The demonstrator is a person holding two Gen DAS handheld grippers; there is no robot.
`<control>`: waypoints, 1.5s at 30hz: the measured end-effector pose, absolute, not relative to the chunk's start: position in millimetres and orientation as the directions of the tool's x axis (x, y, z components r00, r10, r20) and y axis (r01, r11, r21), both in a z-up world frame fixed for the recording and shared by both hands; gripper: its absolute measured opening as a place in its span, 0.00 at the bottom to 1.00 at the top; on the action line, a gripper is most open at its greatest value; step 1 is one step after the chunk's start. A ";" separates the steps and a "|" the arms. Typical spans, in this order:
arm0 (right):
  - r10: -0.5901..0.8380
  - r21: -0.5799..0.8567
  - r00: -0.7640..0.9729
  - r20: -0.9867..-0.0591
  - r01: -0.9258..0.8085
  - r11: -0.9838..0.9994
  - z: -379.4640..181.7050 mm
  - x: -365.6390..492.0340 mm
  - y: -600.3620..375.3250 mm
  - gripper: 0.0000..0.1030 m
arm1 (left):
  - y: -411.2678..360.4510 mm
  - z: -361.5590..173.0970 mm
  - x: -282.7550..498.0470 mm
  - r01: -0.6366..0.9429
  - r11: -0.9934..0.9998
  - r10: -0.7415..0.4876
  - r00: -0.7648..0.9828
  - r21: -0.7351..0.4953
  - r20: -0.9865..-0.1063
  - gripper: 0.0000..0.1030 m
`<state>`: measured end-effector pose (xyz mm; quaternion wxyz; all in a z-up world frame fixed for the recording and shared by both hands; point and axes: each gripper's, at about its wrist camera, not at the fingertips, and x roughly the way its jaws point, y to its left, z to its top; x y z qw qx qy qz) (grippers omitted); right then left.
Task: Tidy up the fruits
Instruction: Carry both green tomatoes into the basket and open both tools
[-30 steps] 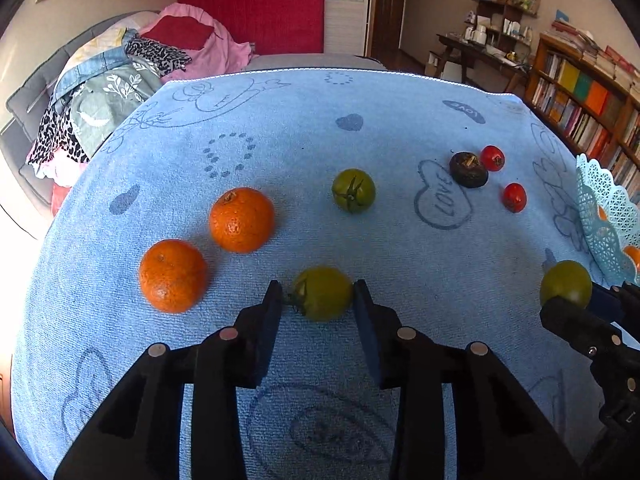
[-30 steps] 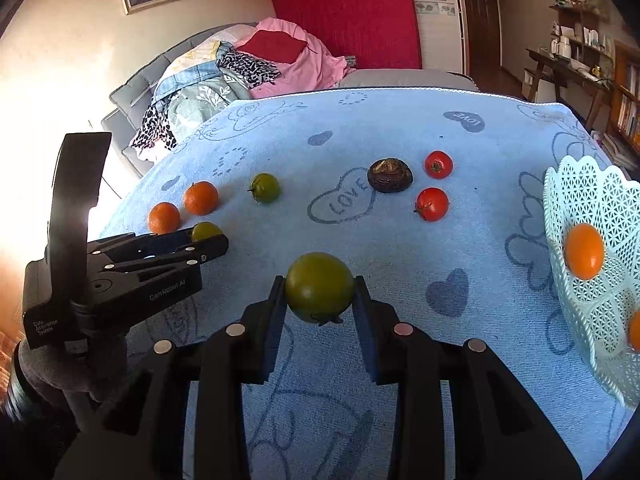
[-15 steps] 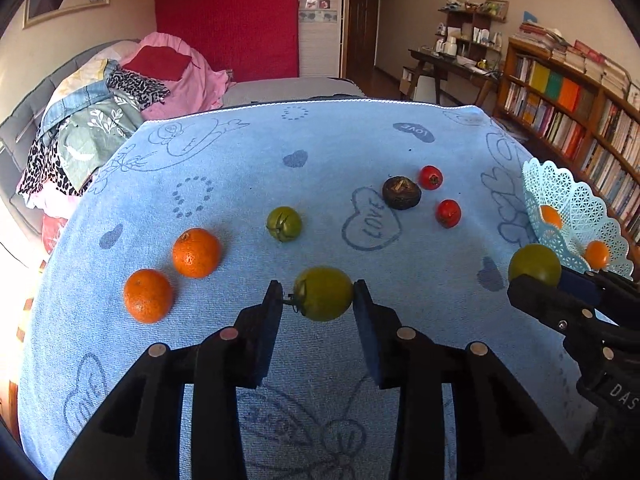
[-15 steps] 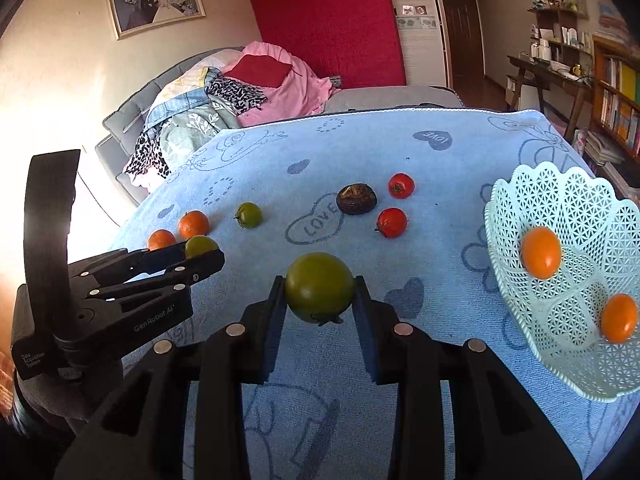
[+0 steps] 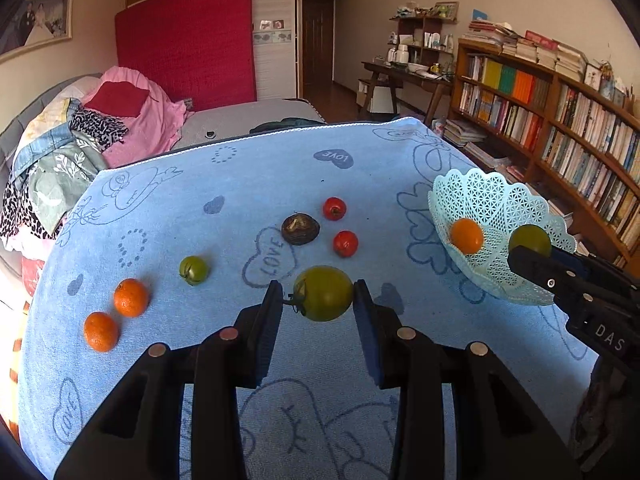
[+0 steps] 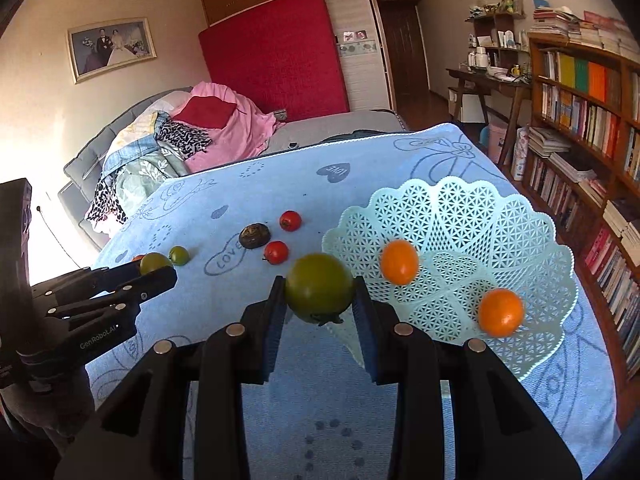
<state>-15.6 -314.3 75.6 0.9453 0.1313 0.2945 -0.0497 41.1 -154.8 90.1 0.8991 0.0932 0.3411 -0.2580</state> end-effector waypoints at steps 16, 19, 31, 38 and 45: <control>-0.137 0.248 0.808 -0.573 0.329 0.911 66.6 -57.9 -389.1 0.33 | -243.6 94.6 17.0 0.667 0.745 -0.507 0.552 -0.015 -0.662 0.36; -0.136 0.262 0.809 -0.572 0.337 0.904 64.2 -61.2 -395.2 0.33 | -257.9 89.4 14.7 0.685 0.729 -0.519 0.537 -0.016 -0.665 0.36; -0.126 0.295 0.810 -0.573 0.347 0.890 60.2 -63.2 -402.0 0.34 | -284.3 79.1 18.0 0.723 0.686 -0.572 0.467 -0.082 -0.674 0.47; -0.188 0.283 0.825 -0.533 0.383 0.879 65.8 -72.1 -404.4 0.59 | -269.3 86.3 25.9 0.673 0.733 -0.556 0.514 -0.094 -0.653 0.71; -0.189 0.284 0.828 -0.528 0.382 0.879 68.9 -73.4 -401.7 0.59 | -249.0 94.1 29.9 0.613 0.789 -0.505 0.598 -0.051 -0.623 0.84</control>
